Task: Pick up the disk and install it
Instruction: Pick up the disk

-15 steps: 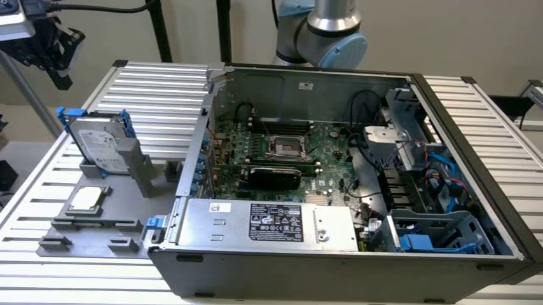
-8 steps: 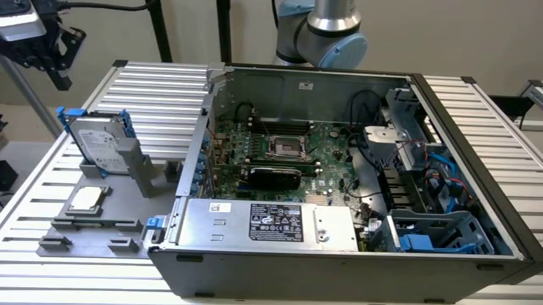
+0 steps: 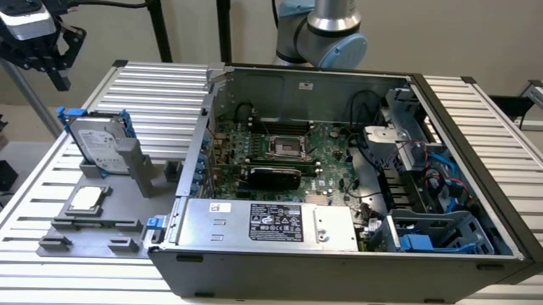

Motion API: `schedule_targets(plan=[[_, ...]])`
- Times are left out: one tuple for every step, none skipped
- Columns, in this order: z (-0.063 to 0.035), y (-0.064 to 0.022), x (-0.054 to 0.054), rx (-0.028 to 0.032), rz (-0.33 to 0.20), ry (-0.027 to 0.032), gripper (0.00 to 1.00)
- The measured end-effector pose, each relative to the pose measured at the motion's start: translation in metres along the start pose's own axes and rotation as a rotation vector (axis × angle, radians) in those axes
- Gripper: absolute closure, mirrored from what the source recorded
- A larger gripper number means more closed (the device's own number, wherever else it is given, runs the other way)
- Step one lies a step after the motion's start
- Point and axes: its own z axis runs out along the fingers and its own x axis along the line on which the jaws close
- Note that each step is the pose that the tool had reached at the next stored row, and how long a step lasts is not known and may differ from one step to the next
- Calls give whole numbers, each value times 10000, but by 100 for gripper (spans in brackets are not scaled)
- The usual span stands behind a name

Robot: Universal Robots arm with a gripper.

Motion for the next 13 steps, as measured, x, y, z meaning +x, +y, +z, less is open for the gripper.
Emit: schedule_targets(plan=[[1,0,0,0,-180,9,89],[2,0,0,1,-365,17,89],[3,0,0,2,-545,25,89],[4,0,0,2,-734,35,89],[5,0,0,4,-915,44,89],[6,0,0,4,-1088,51,89],[7,0,0,4,-1268,60,89],[8,0,0,5,-1449,68,89],[9,0,0,6,-1644,77,89],[10,-1,0,7,-1824,86,89],[11,-1,0,7,-2003,95,89],[12,-1,0,7,-2183,103,89],[13,0,0,8,-2363,111,89]])
